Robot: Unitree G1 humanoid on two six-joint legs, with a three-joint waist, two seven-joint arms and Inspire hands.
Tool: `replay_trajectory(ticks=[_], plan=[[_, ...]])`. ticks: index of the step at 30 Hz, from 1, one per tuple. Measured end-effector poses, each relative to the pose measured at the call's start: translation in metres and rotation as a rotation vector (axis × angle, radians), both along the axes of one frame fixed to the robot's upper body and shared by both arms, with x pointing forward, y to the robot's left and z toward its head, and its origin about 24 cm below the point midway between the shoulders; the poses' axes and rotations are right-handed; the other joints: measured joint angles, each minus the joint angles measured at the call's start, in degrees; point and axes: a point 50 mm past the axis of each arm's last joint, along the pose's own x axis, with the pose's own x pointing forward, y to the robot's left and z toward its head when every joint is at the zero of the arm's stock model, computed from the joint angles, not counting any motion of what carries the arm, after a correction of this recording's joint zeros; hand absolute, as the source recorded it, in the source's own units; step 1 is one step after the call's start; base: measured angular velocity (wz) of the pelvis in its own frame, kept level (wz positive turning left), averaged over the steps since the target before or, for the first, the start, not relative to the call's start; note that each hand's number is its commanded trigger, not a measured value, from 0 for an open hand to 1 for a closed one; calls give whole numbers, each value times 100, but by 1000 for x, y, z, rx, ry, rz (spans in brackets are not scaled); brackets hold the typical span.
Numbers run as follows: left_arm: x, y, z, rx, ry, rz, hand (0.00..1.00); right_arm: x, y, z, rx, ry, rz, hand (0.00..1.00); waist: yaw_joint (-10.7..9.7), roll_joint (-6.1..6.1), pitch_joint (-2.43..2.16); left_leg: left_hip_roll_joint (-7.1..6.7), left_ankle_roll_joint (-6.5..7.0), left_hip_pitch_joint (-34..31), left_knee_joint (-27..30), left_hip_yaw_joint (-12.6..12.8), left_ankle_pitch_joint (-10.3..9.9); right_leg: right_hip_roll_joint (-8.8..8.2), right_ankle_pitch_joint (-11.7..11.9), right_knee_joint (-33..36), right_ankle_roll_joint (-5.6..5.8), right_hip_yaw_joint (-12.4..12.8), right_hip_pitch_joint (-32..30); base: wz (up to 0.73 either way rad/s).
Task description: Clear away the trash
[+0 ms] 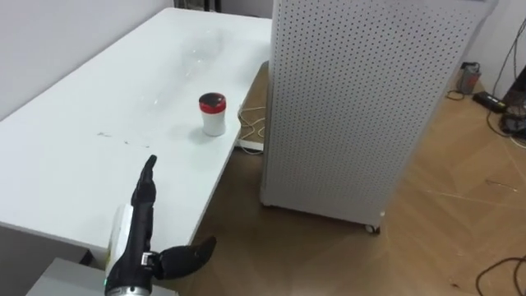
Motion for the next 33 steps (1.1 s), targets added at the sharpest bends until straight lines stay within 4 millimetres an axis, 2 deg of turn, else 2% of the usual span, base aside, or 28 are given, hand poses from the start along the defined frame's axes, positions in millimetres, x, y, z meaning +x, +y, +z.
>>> replay_trajectory(ticks=[3,5,6,8,9,10,11,12,14,15,16,17,18,19,20,21,22,23,24,25,26,27,28,29,30,31,32,33], plan=[[-2,2,-4,-1,16,7,0,1,2,0,18,-1,11,100,49,-28,9,49,-61,-39,272,169,-41,-11,-167,262,-47,-127,-120,-20],[-4,3,-6,1,27,10,0,1,3,0,24,1,20,100,101,-79,10,60,-116,-279,1006,286,-89,-30,-380,572,-123,3,-206,-34],[-7,3,-8,-1,35,13,0,0,2,0,24,3,21,100,142,-64,14,85,-116,-521,1700,274,-89,-15,-470,716,-141,72,-211,-44],[-7,4,-8,-3,42,10,0,-4,1,0,23,3,19,100,161,38,11,175,-117,-978,2897,-33,-23,115,-604,1019,-284,237,-193,-37],[-7,4,-8,-3,42,11,0,-5,2,0,25,5,18,100,166,33,13,176,-134,-1141,3191,-112,79,163,-640,1109,-286,332,-160,-21],[-8,4,-10,-4,47,10,0,-5,2,-1,26,7,14,100,181,-1,28,139,-162,-1422,3495,-255,109,214,-705,1198,-341,420,-150,-18],[-9,4,-12,-7,53,5,0,-5,0,0,21,4,-1,100,175,29,11,42,-41,-1710,3367,-282,33,227,-735,1195,-402,438,-142,-18],[-9,4,-12,-7,54,5,0,-5,-1,0,20,2,-11,100,177,25,16,-43,-38,-1886,3268,-325,31,222,-745,1200,-418,457,-145,-25],[-10,5,-16,-4,66,10,0,-5,-1,0,13,5,-17,100,205,11,24,-237,-101,-2319,2652,-386,110,211,-782,1194,-454,506,-111,-28],[-10,5,-17,-4,72,12,0,-7,-1,-1,9,13,-29,100,202,1,28,-323,-194,-2460,1960,-398,278,210,-848,1205,-464,504,-90,-19],[-10,5,-16,-15,69,14,0,-10,-2,-2,6,28,-50,100,210,-17,21,-385,-185,-2554,1175,-406,516,213,-990,1283,-438,500,-84,-15],[-10,5,-16,-20,69,16,0,-11,-2,-3,4,34,-62,100,221,-13,11,-392,-180,-2581,842,-432,603,223,-1050,1316,-433,500,-78,-14],[-10,6,-16,-22,69,21,0,-13,-4,-3,1,43,-75,100,230,-26,3,-407,-151,-2623,323,-522,900,227,-1166,1399,-454,527,-69,-24],[-10,9,-15,-21,67,30,0,-14,-4,-3,1,50,-77,100,255,-10,-30,-413,-137,-2605,94,-533,1281,219,-1298,1462,-427,614,-45,-23],[-9,11,-15,-18,65,35,0,-14,-4,-3,1,51,-80,100,256,-15,-47,-441,-120,-2593,62,-532,1466,203,-1338,1472,-373,634,-29,-20],[-8,14,-13,-11,57,42,0,-14,-5,-3,2,51,-89,100,263,-43,-36,-477,-13,-2515,41,-503,1757,166,-1412,1449,-318,665,37,-17],[-8,16,-12,-1,52,48,0,-16,-6,-4,3,56,-96,100,322,-100,-31,-534,146,-2465,96,-440,1899,76,-1509,1390,-268,638,129,-25],[-8,17,-12,0,52,52,0,-18,-6,-4,3,60,-100,100,367,-146,-53,-554,195,-2442,161,-371,1929,8,-1543,1352,-238,627,168,-43],[-8,20,-10,0,44,63,0,-18,-7,-4,6,57,-113,100,478,-194,-59,-607,313,-2456,371,-273,1909,-141,-1626,1269,-154,443,268,-35],[-6,21,-7,0,30,67,0,-17,-8,-3,7,48,-119,100,501,-208,-55,-681,376,-2532,686,-222,1652,-288,-1704,1213,-84,251,375,-25],[-5,21,-5,-3,21,65,0,-15,-8,-3,6,45,-121,100,516,-222,-47,-734,405,-2550,842,-198,1523,-380,-1766,1203,-45,151,435,0],[-2,19,-2,-18,6,61,0,-14,-9,-2,-2,42,-125,100,550,-234,-47,-817,475,-2557,1087,-94,1270,-532,-1879,1224,41,26,550,0],[0,19,0,-19,-3,58,0,-13,-10,-2,-5,40,-125,100,563,-232,-47,-903,540,-2544,1286,-58,1022,-665,-1962,1485,172,-120,597,0],[1,18,1,-19,-7,57,0,-13,-10,-2,-6,40,-126,100,591,-227,-47,-937,570,-2532,1386,-32,911,-738,-1990,1761,226,-176,561,0],[2,18,2,-22,-15,56,0,-13,-9,-2,-6,39,-126,100,622,-230,-45,-989,629,-2457,1553,18,691,-891,-1970,2464,296,-325,387,9],[3,17,3,-22,-20,53,0,-12,-8,-1,-5,34,-126,100,620,-249,-32,-1076,690,-2376,1681,21,511,-1068,-1810,3188,519,-430,192,19],[3,16,3,-21,-22,49,0,-12,-8,-1,-6,32,-126,100,615,-248,-31,-1108,724,-2315,1734,20,420,-1138,-1678,3502,639,-473,105,35],[4,14,3,-16,-25,40,0,-11,-8,-1,-7,31,-127,100,604,-262,-15,-1149,781,-2168,1765,-3,293,-1223,-1341,3981,719,-502,-56,23]])
